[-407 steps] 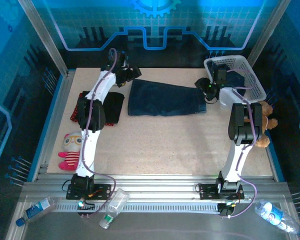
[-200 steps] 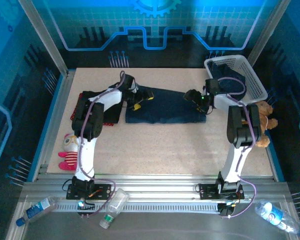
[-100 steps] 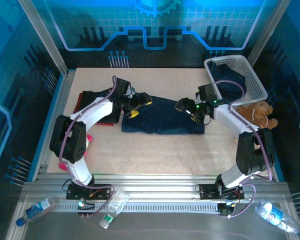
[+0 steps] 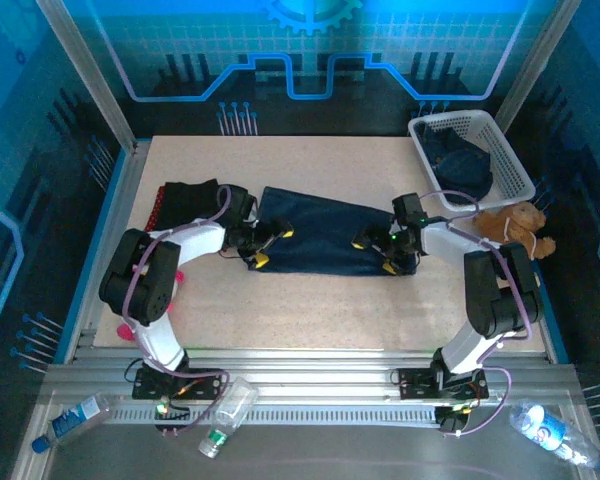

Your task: Fold and stack the skirts

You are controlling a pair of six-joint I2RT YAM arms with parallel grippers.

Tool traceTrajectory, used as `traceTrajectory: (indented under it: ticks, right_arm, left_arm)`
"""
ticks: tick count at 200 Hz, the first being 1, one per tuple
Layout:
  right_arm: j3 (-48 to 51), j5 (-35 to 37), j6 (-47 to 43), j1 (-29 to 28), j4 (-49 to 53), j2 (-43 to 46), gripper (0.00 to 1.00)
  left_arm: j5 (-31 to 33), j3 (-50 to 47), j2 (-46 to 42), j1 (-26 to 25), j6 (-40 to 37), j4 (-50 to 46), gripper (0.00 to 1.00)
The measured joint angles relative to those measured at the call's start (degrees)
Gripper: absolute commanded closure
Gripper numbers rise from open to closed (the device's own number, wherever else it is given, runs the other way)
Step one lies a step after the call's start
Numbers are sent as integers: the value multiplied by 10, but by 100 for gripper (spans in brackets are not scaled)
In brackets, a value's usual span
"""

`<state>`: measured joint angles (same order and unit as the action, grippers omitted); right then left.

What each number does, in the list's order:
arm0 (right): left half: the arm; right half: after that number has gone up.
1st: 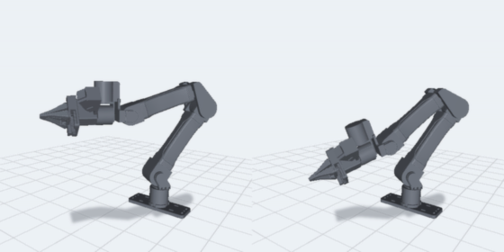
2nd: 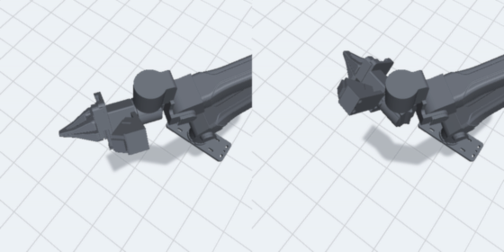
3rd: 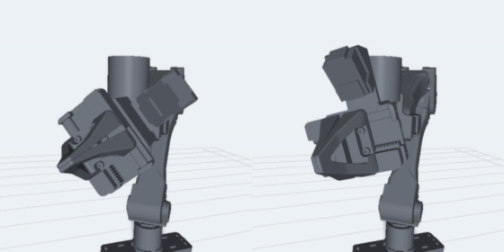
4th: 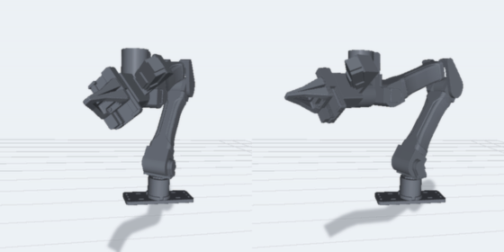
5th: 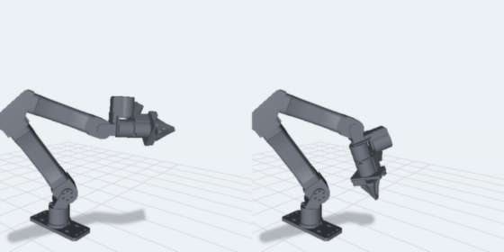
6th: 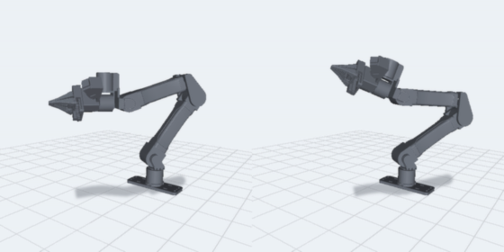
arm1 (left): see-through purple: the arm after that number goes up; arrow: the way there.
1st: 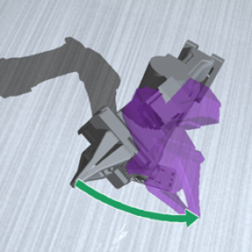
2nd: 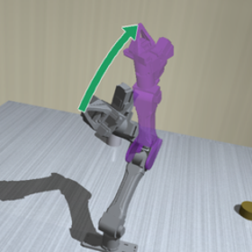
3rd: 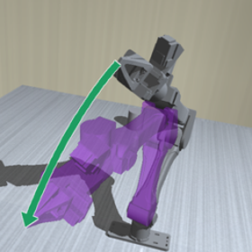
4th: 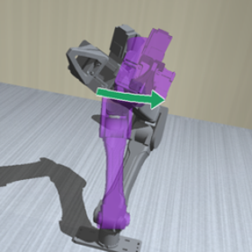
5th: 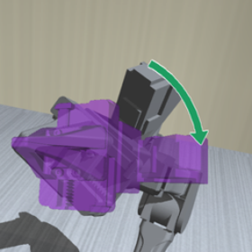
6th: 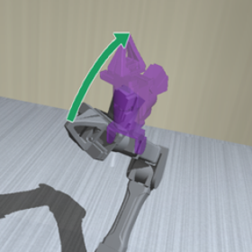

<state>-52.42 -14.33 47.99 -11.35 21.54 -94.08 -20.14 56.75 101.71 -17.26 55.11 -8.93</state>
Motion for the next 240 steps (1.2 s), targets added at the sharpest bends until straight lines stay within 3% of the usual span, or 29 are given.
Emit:
traceTrajectory:
  ticks: [65, 128, 190, 240]
  right_arm:
    - [-23, 21, -13, -8, 55, 40, 0]
    - [-51, 46, -21, 4, 70, 46, 0]
    - [-28, 48, -54, 76, 83, 25, 0]
    - [-64, 4, -54, 66, 98, 46, 0]
  left_arm:
    - [-2, 14, -3, 0, -24, -26, 1]
    - [-3, 139, 6, -40, -32, -52, 1]
    - [-7, 83, 49, -3, -32, -42, 1]
    - [-25, 109, 9, -12, -45, -92, 1]
